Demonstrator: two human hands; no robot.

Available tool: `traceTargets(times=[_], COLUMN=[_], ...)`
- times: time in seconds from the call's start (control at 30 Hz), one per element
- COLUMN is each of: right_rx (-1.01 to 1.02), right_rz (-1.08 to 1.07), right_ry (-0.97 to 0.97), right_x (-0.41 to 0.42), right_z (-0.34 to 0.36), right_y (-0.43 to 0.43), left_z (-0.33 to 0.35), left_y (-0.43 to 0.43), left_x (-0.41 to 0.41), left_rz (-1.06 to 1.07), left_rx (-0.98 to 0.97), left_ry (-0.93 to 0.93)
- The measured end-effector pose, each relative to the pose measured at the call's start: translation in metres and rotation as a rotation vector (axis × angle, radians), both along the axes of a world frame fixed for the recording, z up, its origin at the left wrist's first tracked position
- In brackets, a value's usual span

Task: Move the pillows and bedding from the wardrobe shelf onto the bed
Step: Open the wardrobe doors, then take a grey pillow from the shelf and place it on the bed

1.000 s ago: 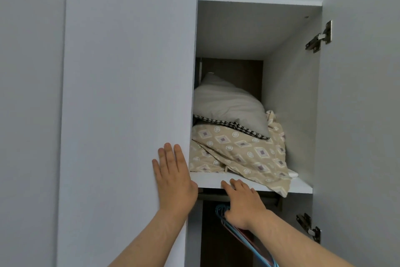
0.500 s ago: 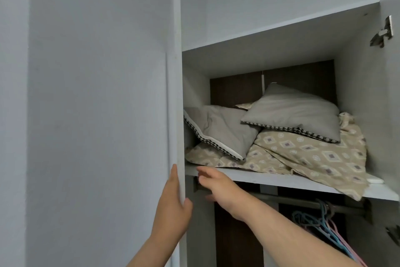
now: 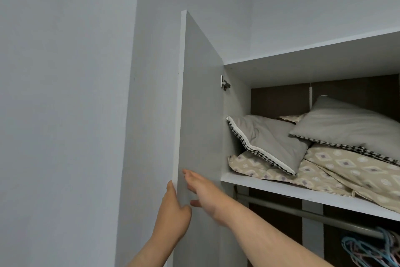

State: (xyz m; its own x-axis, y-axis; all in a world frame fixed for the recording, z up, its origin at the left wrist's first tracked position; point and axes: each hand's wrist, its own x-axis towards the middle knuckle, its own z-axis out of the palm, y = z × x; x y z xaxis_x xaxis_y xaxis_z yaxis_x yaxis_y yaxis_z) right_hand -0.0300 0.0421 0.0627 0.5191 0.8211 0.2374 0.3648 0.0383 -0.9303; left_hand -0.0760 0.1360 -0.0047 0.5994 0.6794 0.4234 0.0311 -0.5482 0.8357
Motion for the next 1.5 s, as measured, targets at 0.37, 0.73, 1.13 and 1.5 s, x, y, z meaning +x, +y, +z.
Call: traceTargets(times=[0.37, 0.73, 1.13, 1.5], right_rx=[0.029, 0.117, 0.262, 0.131], right_rz=[-0.377, -0.896, -1.176, -1.451], right_ry=[0.027, -0.027, -0.040, -0.179], right_x=[0.067, 0.183, 0.318, 0.438], right_z=[-0.018, 0.001, 0.035, 0.067], right_y=[-0.053, -0.252, -0.348, -0.358], left_z=[0.001, 0.041, 0.116, 0.182], left_y=[-0.027, -0.140, -0.229, -0.209], left_x=[0.033, 0.185, 0.342, 0.515], left_rz=[-0.155, -0.435, -0.421, -0.375], left_rx=[0.209, 0.317, 0.335, 0.429], left_ry=[-0.220, -0.295, -0.262, -0.260])
